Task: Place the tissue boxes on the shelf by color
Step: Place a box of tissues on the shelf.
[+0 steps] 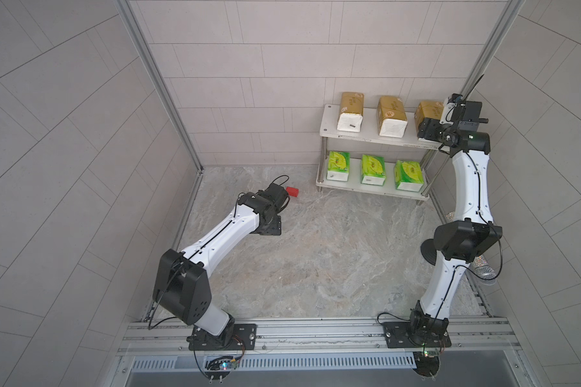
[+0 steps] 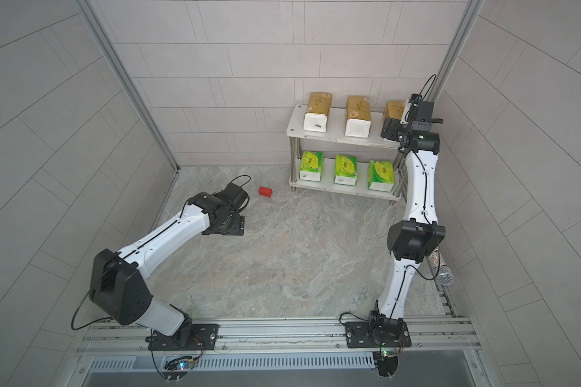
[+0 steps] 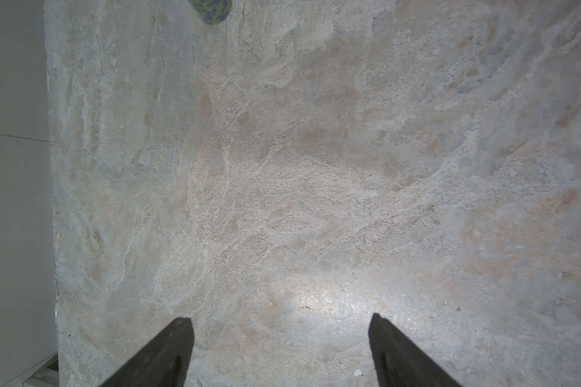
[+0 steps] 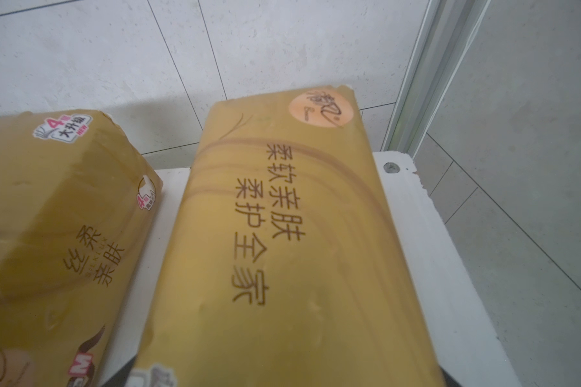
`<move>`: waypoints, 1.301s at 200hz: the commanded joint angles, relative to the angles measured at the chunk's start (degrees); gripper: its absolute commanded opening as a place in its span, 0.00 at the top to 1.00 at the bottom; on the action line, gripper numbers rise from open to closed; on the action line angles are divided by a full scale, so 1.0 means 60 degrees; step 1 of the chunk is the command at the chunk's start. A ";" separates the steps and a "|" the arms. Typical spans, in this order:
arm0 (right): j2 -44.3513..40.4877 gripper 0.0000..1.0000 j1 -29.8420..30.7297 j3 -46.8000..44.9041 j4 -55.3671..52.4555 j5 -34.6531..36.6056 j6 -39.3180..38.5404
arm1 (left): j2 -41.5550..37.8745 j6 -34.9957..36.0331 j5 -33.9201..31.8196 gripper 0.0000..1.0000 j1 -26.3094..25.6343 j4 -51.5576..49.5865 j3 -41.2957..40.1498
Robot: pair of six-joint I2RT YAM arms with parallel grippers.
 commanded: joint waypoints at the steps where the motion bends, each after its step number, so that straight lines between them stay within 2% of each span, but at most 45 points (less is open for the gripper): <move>1: 0.0351 0.09 -0.0060 0.0178 -0.0265 0.0170 -0.0033 | -0.0022 -0.0058 -0.0219 0.10 -0.0012 -0.0081 -0.0059; 150: 0.0847 0.07 -0.0066 0.0214 -0.0044 0.0058 0.0076 | 0.0006 -0.0189 -0.0301 0.10 0.0014 -0.0188 0.0003; 260: 0.0204 0.09 -0.0066 0.0202 -0.0480 -0.0208 -0.0296 | -0.0158 -0.0204 -0.0283 0.10 0.0013 -0.0204 -0.0109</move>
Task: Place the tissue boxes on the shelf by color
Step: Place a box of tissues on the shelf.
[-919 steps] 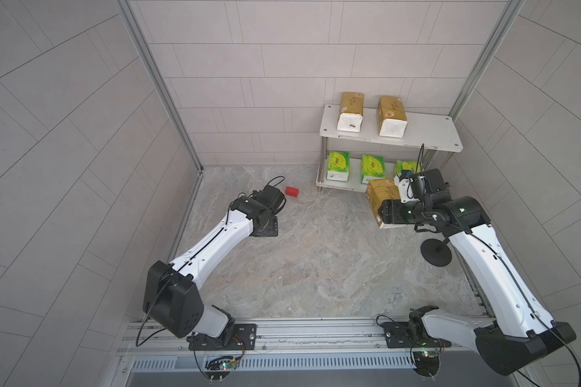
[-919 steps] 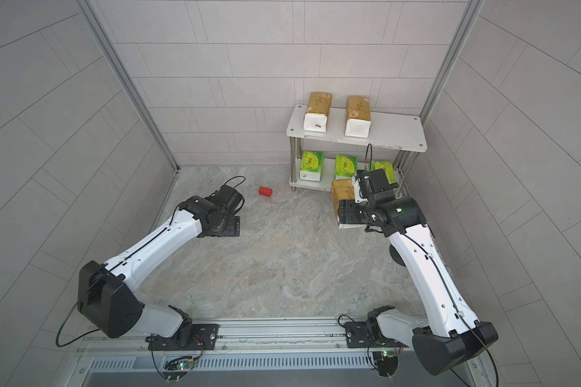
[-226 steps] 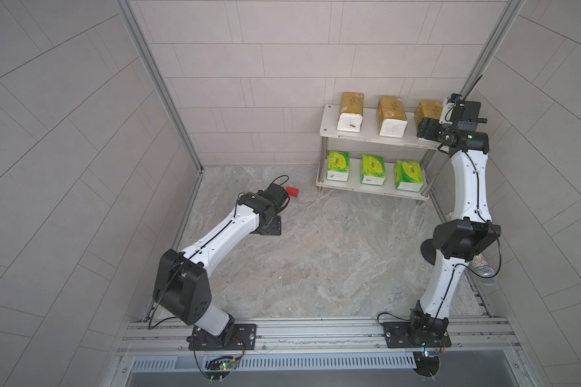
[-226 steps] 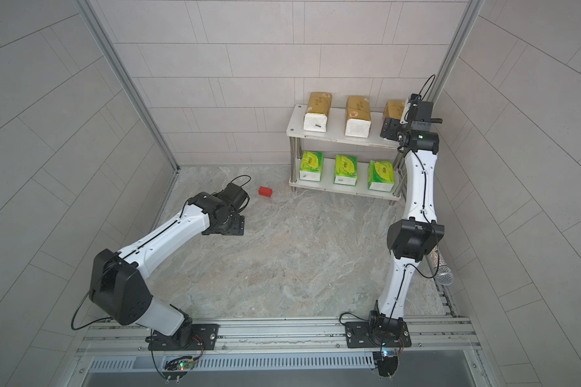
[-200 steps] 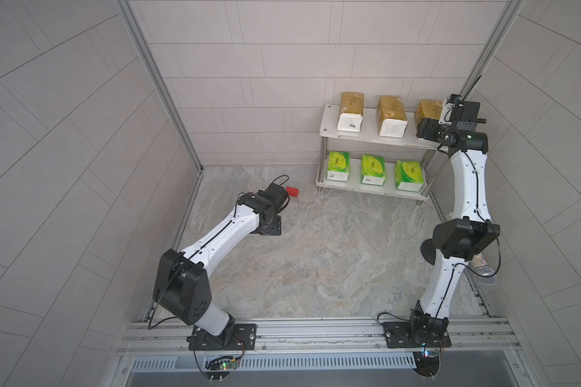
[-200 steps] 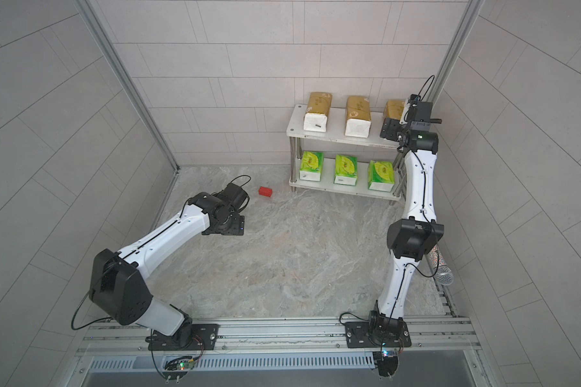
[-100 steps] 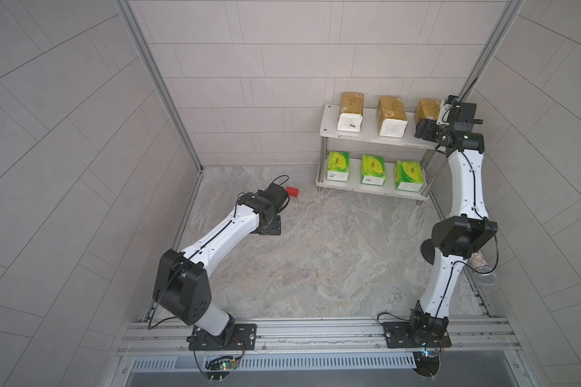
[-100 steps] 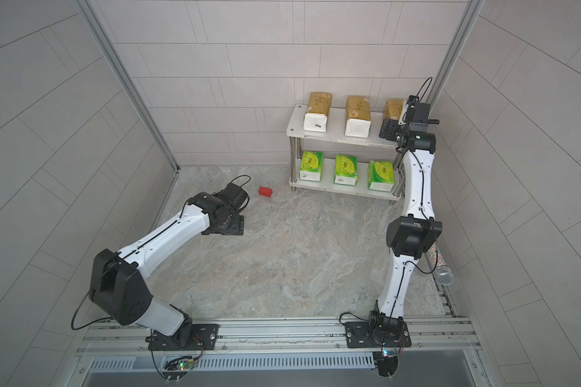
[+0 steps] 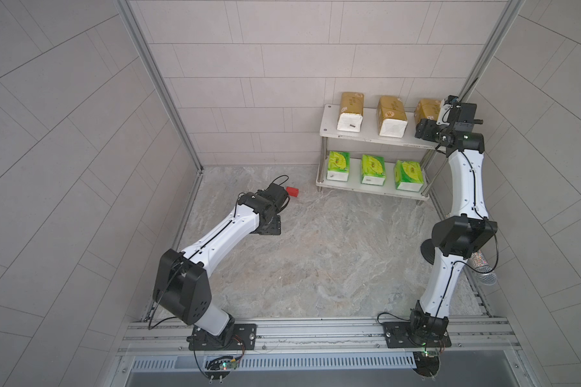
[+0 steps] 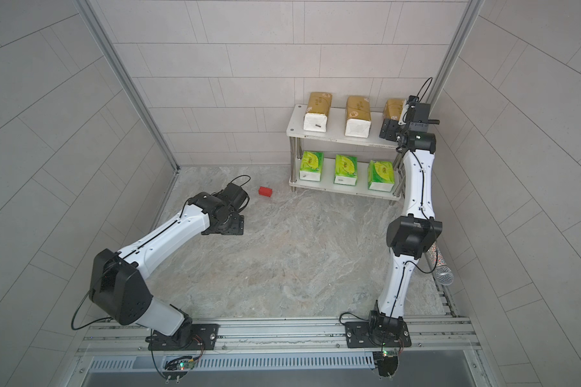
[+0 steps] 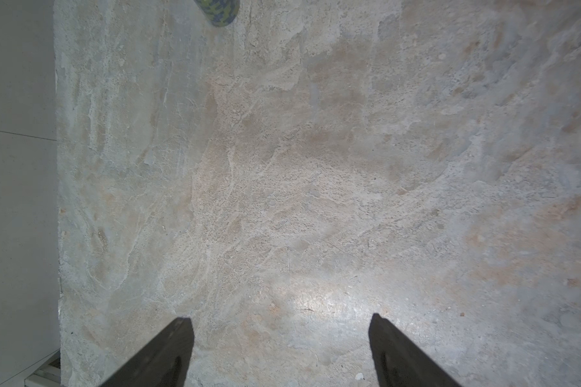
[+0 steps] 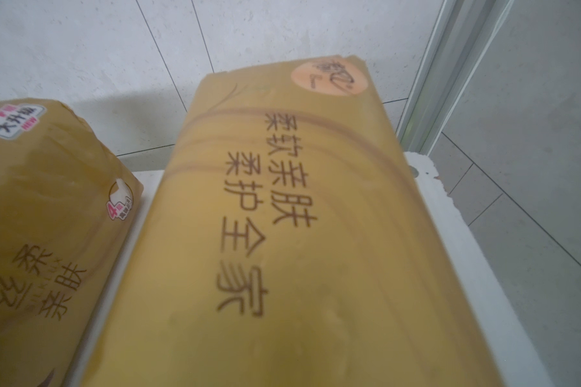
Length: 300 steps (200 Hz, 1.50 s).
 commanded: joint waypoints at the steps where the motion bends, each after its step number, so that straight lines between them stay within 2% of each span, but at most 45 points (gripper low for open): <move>1: -0.0329 0.09 -0.0041 0.0020 -0.0777 -0.0081 -0.0205 | -0.0156 -0.0095 -0.0148 0.10 0.0014 -0.0189 -0.0103; 104: -0.0755 0.09 0.0003 -0.0282 -0.1146 -0.0148 -0.0264 | -0.0138 0.0007 -0.0057 0.10 0.0014 -0.0125 -0.0144; 183: -0.0577 0.00 0.0010 -0.0291 -0.0914 0.0147 0.0023 | -0.0054 0.0052 -0.0078 0.10 0.0014 -0.0112 -0.0093; 300: -0.1292 0.00 0.0018 -0.0269 -0.0174 0.0256 0.0043 | 0.0029 0.0081 -0.0035 0.10 0.0013 -0.0084 0.0018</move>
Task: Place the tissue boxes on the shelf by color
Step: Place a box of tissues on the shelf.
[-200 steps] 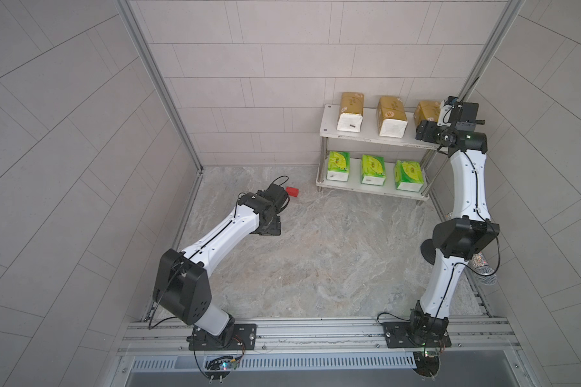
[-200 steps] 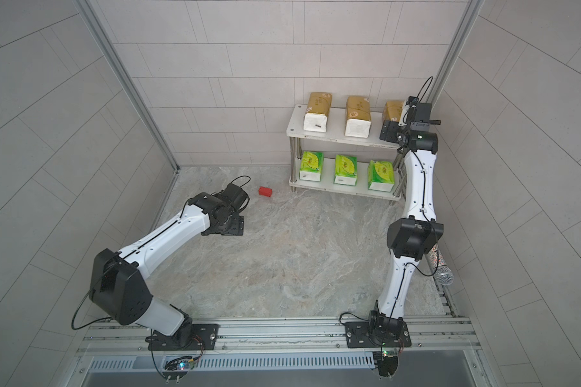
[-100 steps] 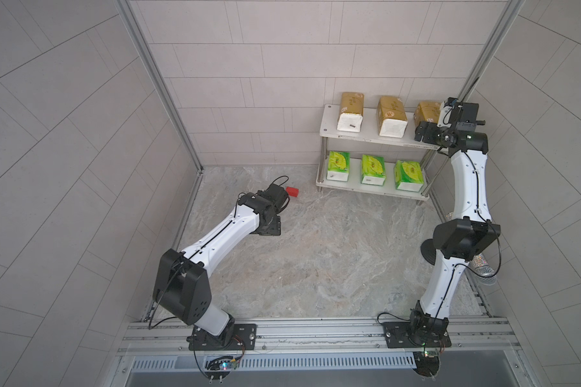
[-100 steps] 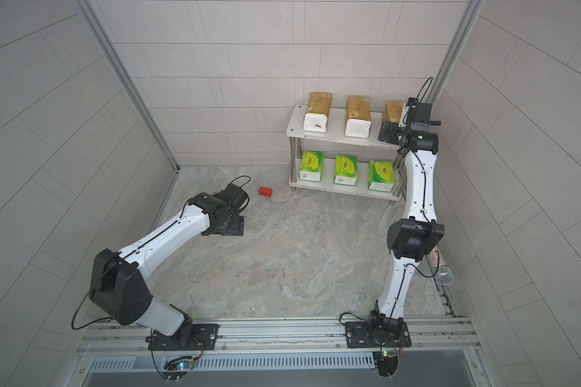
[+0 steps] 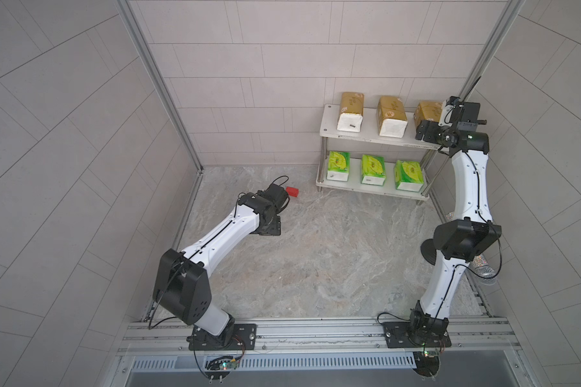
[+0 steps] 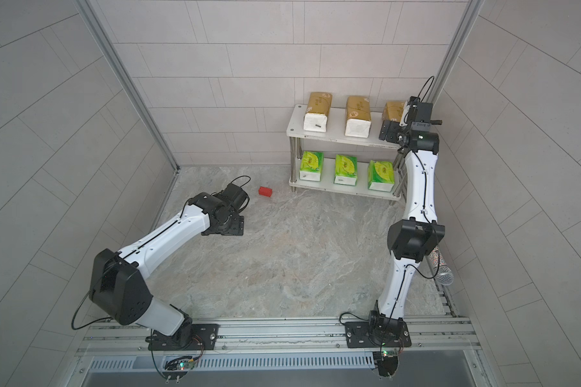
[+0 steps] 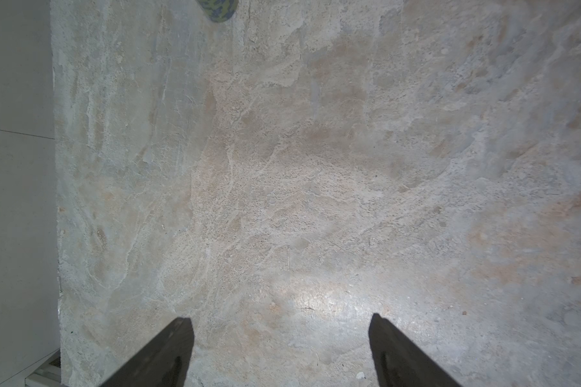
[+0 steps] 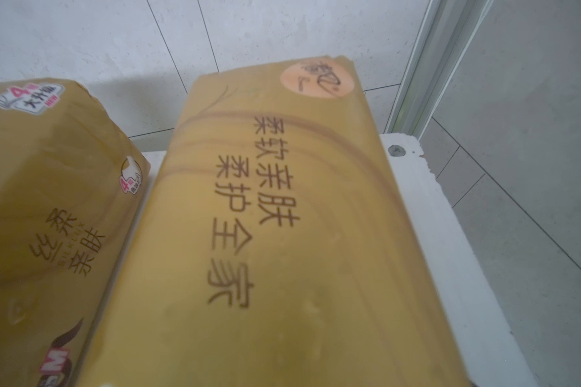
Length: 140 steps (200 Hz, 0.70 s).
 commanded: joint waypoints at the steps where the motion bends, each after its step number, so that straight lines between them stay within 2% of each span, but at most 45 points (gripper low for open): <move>1: -0.0708 0.00 0.0007 -0.0017 0.0401 0.0154 0.0061 | 0.0025 0.0055 -0.0071 0.10 0.0013 -0.0091 0.0072; 106: -0.1626 0.00 0.0018 -0.0002 0.0800 -0.0034 0.0143 | -0.0050 0.0076 -0.0082 0.10 0.0005 -0.0090 0.0061; 140: -0.2094 0.00 0.0051 -0.0003 0.0358 -0.0614 0.0524 | -0.0029 0.0072 -0.0093 0.10 0.0015 -0.0090 0.0070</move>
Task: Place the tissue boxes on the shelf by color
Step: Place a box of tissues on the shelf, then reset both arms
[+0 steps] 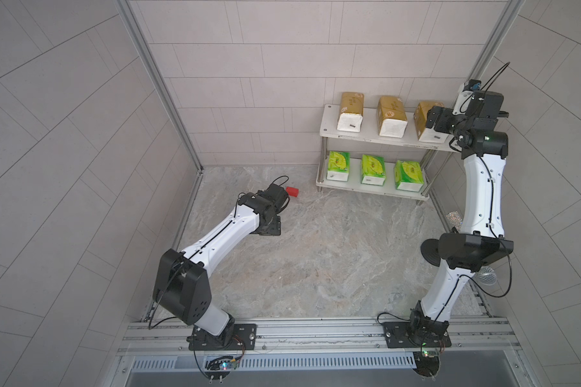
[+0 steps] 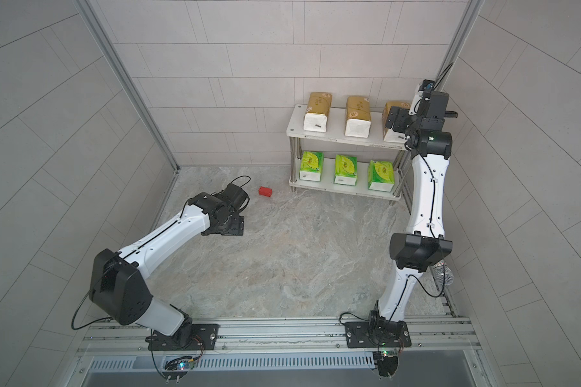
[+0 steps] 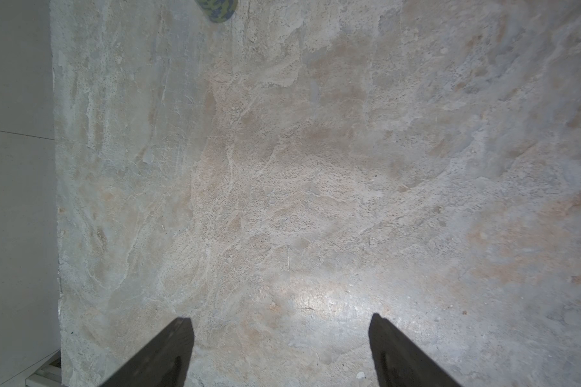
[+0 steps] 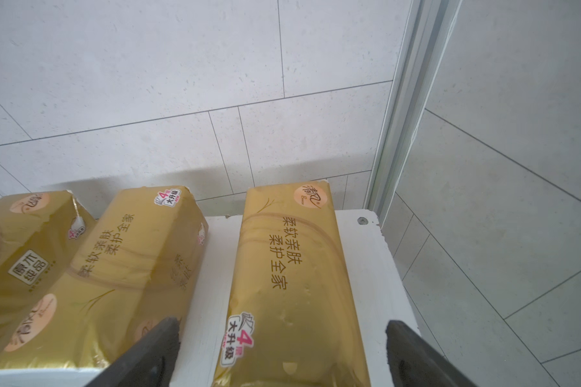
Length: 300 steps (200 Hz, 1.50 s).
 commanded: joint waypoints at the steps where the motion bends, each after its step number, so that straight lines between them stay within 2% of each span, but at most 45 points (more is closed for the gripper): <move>1: -0.0743 0.00 0.0058 -0.0003 -0.0196 -0.0531 0.0429 | -0.0026 0.0053 -0.0096 0.10 0.0014 -0.0086 0.0071; 23: -0.1042 0.00 0.0265 -0.0075 -0.1000 -0.1384 0.0794 | -0.0007 0.0121 -0.0133 0.10 0.0014 -0.0087 0.0144; 42: -0.1511 0.00 0.0784 -0.0559 -0.1899 -0.1754 0.0552 | 0.0030 0.0281 -0.0148 0.10 0.0012 -0.0074 0.0284; 73: -0.3358 0.00 0.1871 -0.3908 -0.1461 -0.1367 0.0943 | 0.0019 0.0448 -0.0374 0.10 0.0069 0.0031 0.0447; 103: -0.5098 0.00 0.3079 -0.7681 0.0127 -0.1167 0.1634 | -0.0022 0.0675 -0.0406 0.10 0.0159 0.0187 0.0519; 128: -0.5827 0.00 0.3782 -1.0559 0.1408 -0.1197 0.1928 | -0.0083 0.0847 -0.0186 0.10 0.0437 0.0658 0.0326; 143: -0.6023 0.00 0.4077 -1.1905 0.2235 -0.0782 0.1812 | -0.0132 0.0887 -0.0097 0.10 0.0701 0.1024 0.0138; 167: -0.6004 0.00 0.4101 -1.3376 0.3360 0.0042 0.1480 | -0.0001 0.1136 -0.0301 0.08 0.1149 0.1586 -0.0079; 200: -0.5729 0.00 0.4079 -1.4588 0.4772 0.1248 0.0684 | 0.0217 0.1573 -0.1368 0.00 0.1780 0.2849 -0.0772; 216: -0.5637 0.00 0.3971 -1.5196 0.5769 0.2102 0.0501 | 0.0189 0.1533 -0.1976 0.00 0.2091 0.3811 -0.1362; 234: -0.5618 0.00 0.3726 -1.5968 0.7172 0.2450 -0.0054 | 0.0197 0.1604 -0.2342 0.00 0.2437 0.4578 -0.1854; 246: -0.5647 0.00 0.3467 -1.6529 0.8124 0.2445 -0.0298 | 0.0208 0.1723 -0.2432 0.00 0.2610 0.5112 -0.2212; 271: -0.5298 0.00 0.2688 -1.7347 0.9720 0.1672 -0.0153 | 0.0041 0.2505 -0.2919 0.00 0.2775 0.6747 -0.3248; 288: -0.4757 0.00 0.2599 -1.7477 1.0146 0.1582 -0.0590 | -0.0362 0.3025 -0.2962 0.00 0.2890 0.8092 -0.4038; 300: -0.4501 0.00 0.2614 -1.7261 0.9769 0.1568 -0.1099 | -0.0661 0.3234 -0.3006 0.00 0.2990 0.9024 -0.4618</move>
